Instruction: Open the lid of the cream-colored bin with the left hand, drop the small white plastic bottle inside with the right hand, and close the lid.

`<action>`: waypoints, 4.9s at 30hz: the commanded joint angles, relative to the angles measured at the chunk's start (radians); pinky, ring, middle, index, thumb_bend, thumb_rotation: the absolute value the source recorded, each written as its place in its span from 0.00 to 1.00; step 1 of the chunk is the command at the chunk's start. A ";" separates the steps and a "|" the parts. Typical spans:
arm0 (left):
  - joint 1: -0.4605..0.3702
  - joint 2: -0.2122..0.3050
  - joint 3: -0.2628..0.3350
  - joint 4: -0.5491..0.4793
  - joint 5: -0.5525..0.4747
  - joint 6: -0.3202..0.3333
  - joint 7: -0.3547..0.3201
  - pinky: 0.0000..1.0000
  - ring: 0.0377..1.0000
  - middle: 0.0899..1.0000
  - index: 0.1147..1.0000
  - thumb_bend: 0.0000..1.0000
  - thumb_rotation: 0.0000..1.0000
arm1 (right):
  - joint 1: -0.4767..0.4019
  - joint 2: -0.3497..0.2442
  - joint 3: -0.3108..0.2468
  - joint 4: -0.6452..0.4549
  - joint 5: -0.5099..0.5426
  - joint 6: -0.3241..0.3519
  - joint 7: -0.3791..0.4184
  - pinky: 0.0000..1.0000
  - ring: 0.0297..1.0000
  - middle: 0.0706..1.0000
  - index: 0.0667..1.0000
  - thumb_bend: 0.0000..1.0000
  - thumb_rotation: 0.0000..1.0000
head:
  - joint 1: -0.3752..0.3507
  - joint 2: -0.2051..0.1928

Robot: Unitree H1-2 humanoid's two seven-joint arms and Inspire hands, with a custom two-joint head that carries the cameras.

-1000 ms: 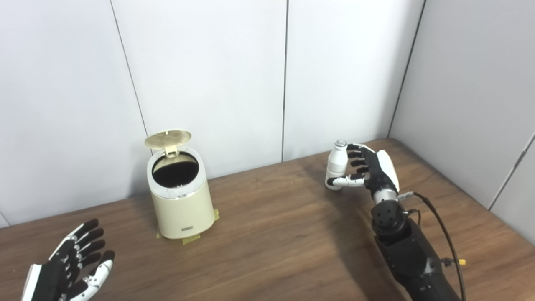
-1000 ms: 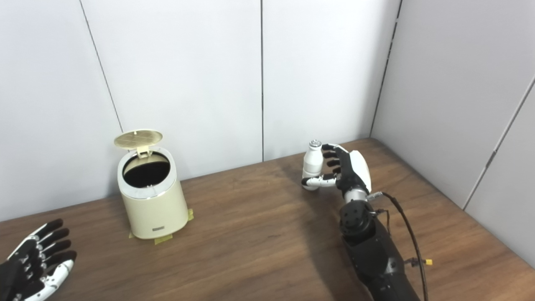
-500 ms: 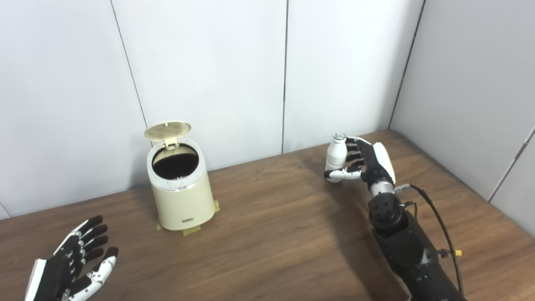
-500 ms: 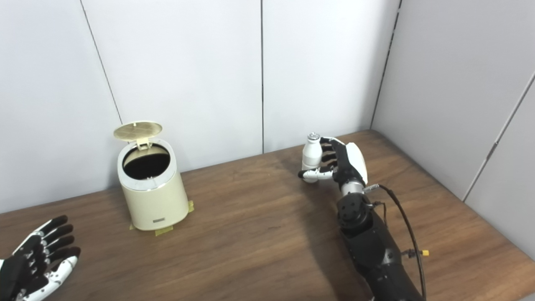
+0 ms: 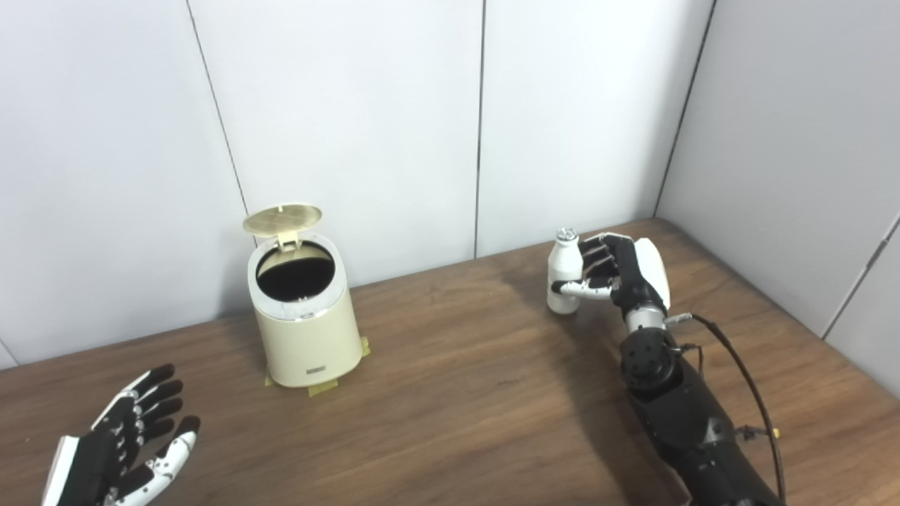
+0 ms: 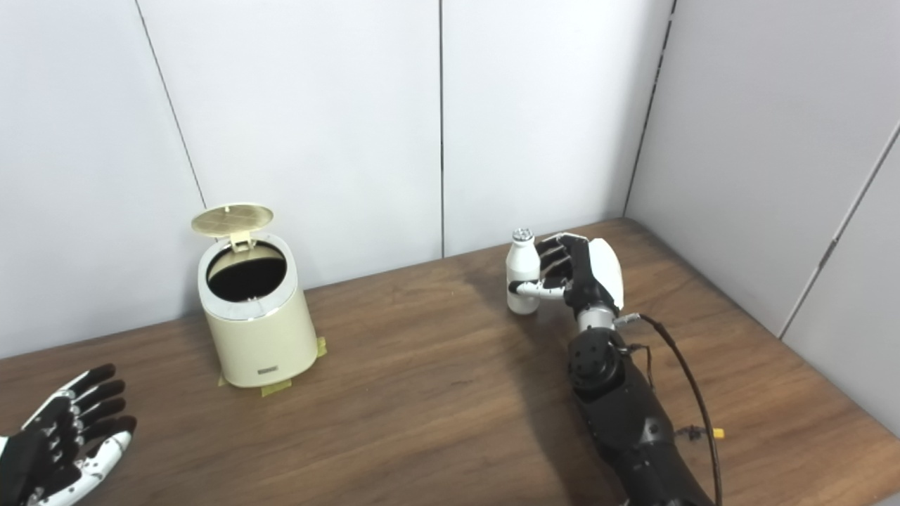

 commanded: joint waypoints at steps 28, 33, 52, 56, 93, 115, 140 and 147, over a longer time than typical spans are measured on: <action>-0.001 -0.015 -0.002 0.016 0.009 -0.069 0.015 0.78 0.80 0.82 0.86 0.37 0.09 | -0.003 0.061 -0.001 -0.363 -0.008 0.051 0.021 0.42 0.42 0.44 0.47 0.52 0.00 | 0.091 -0.010; 0.009 -0.024 -0.006 0.031 0.010 -0.088 0.021 0.74 0.80 0.82 0.86 0.39 0.09 | -0.031 0.077 0.027 -0.407 -0.018 0.050 0.047 0.40 0.42 0.44 0.47 0.52 0.00 | 0.149 -0.016; 0.045 -0.079 -0.054 0.073 0.094 -0.152 0.071 0.74 0.78 0.79 0.84 0.47 0.29 | -0.210 0.194 0.148 -0.454 -0.046 0.068 0.137 0.36 0.40 0.41 0.49 0.52 0.00 | 0.369 -0.032; 0.049 -0.087 -0.056 0.080 0.092 -0.161 0.073 0.73 0.77 0.80 0.84 0.46 0.29 | -0.258 0.223 0.175 -0.418 -0.055 0.049 0.138 0.34 0.39 0.42 0.49 0.52 0.00 | 0.378 -0.034; 0.054 -0.111 -0.068 0.074 0.115 -0.159 0.088 0.69 0.76 0.79 0.84 0.46 0.29 | -0.370 0.385 0.271 -0.079 -0.060 -0.177 0.096 0.40 0.42 0.44 0.46 0.52 0.00 | 0.430 -0.037; 0.059 -0.110 -0.068 0.072 0.123 -0.159 0.093 0.71 0.77 0.79 0.83 0.45 0.30 | -0.365 0.378 0.250 -0.006 -0.044 -0.198 0.076 0.41 0.42 0.45 0.46 0.52 0.00 | 0.428 -0.033; 0.060 -0.113 -0.070 0.073 0.110 -0.168 0.089 0.70 0.77 0.79 0.81 0.43 0.26 | -0.340 0.315 0.320 -0.067 -0.125 -0.066 0.175 0.75 0.80 0.74 0.46 0.52 0.14 | 0.419 -0.029; 0.060 -0.116 -0.071 0.080 0.106 -0.176 0.091 0.70 0.76 0.78 0.80 0.43 0.21 | -0.338 0.309 0.316 -0.067 -0.121 -0.077 0.175 0.71 0.77 0.69 0.46 0.52 0.14 | 0.419 -0.029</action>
